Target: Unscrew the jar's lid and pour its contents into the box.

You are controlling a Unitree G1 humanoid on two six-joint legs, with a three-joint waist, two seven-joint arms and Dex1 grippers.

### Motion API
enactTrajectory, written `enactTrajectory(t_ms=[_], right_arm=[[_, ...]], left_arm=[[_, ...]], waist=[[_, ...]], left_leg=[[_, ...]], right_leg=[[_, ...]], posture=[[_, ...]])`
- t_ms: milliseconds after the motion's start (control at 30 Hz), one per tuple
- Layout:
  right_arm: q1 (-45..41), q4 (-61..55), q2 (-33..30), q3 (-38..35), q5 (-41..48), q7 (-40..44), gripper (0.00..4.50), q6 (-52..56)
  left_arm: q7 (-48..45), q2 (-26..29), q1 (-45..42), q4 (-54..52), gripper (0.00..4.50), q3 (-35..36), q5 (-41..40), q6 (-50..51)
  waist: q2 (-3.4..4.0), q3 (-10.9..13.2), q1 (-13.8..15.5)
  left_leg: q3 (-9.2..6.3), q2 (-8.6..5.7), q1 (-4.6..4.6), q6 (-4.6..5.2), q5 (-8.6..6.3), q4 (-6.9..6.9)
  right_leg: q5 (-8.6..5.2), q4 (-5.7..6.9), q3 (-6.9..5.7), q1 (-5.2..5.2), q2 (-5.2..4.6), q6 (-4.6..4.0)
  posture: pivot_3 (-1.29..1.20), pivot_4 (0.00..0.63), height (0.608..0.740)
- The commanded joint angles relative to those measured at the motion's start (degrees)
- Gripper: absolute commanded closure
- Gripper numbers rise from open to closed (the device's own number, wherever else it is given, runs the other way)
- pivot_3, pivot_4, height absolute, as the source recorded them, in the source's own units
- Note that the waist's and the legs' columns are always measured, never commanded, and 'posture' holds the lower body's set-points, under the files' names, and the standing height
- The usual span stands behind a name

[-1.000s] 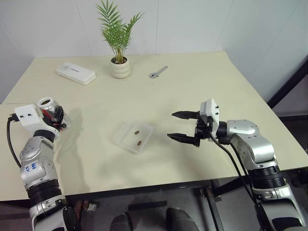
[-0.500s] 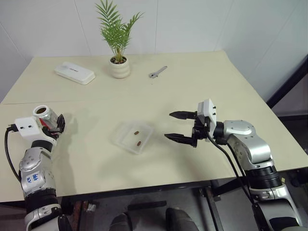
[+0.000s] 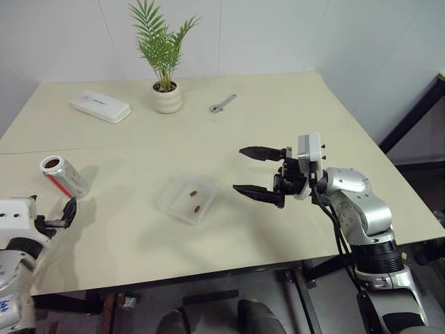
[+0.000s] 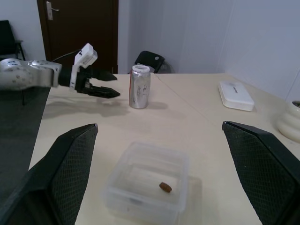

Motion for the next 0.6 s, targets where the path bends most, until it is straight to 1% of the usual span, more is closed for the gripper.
enactTrajectory(t_ms=[33,100,233,333,400,433,500,600], right_arm=[[-0.4,-1.3,-4.6,-1.6,0.7,3.9,0.00,0.4],[-0.2,-0.3,-6.7,-1.7,0.6,5.6,0.00,0.3],[-0.4,2.5,-9.4,-1.8,-0.6,8.4,0.00,-1.5],[-0.4,4.1,-10.7,-1.3,-2.1,9.9,0.00,-3.3],[-0.5,5.6,-11.2,-1.8,-2.4,10.2,0.00,-3.8],[-0.3,6.1,-11.7,-2.1,-2.6,10.2,0.00,-4.1],[0.7,5.7,-12.7,-2.8,-3.1,9.7,0.00,-4.2],[2.3,5.2,-13.6,-3.7,-3.2,9.2,0.00,-4.6]], left_arm=[[-10.9,4.3,7.7,-7.9,0.01,0.6,-0.1,-5.0],[-15.2,6.5,9.6,-12.0,0.01,0.1,-2.3,-4.7],[-21.6,8.6,8.0,-18.2,0.01,-1.0,-7.8,-3.9],[-24.8,10.6,5.3,-18.8,0.01,-1.6,-10.8,-1.9],[-26.8,11.6,2.4,-19.1,0.01,-2.3,-14.5,0.2],[-27.2,12.1,0.5,-19.1,0.01,-3.0,-15.1,0.8],[-27.9,12.9,-2.8,-18.8,0.01,-4.1,-16.3,2.1],[-29.0,13.2,-5.4,-18.1,0.01,-5.8,-16.9,3.6]], waist=[[-0.01,0.0,-0.5],[-0.04,0.0,-0.4],[-0.04,-0.1,-0.7],[-0.03,-0.1,-1.2],[-0.02,-0.1,-1.5],[-0.02,-0.1,-1.6],[0.00,-0.1,-1.5],[0.00,-0.1,-1.5]], left_leg=[[0.02,-0.02,0.02,-0.02,-0.02,-0.11],[0.07,-0.06,-0.01,-0.03,-0.03,-0.27],[0.08,-0.06,-0.02,-0.03,-0.04,-0.28],[0.12,-0.06,-0.01,-0.02,-0.04,-0.28],[0.12,-0.03,0.02,0.07,0.01,-0.28],[0.09,0.01,0.02,0.28,0.13,-0.28],[0.08,0.01,0.04,0.28,0.13,-0.27],[0.08,-0.01,0.03,0.29,0.14,-0.23]], right_leg=[[0.00,-0.12,0.00,0.03,-0.05,-0.01],[-0.03,-0.27,-0.04,0.01,-0.14,-0.06],[-0.05,-0.30,-0.07,0.03,-0.18,-0.09],[-0.04,-0.30,-0.03,0.05,-0.16,-0.08],[-0.04,-0.27,0.01,0.02,-0.07,-0.08],[-0.04,-0.24,0.00,0.01,0.00,-0.07],[-0.05,-0.19,0.00,0.00,0.01,-0.07],[-0.04,-0.18,0.01,-0.01,0.01,-0.04]], posture=[[0.00,0.150,0.740],[0.00,0.150,0.740],[0.00,0.150,0.740],[0.00,0.150,0.740],[0.00,0.150,0.740],[0.00,0.150,0.740],[0.00,0.150,0.740],[0.00,0.150,0.740]])
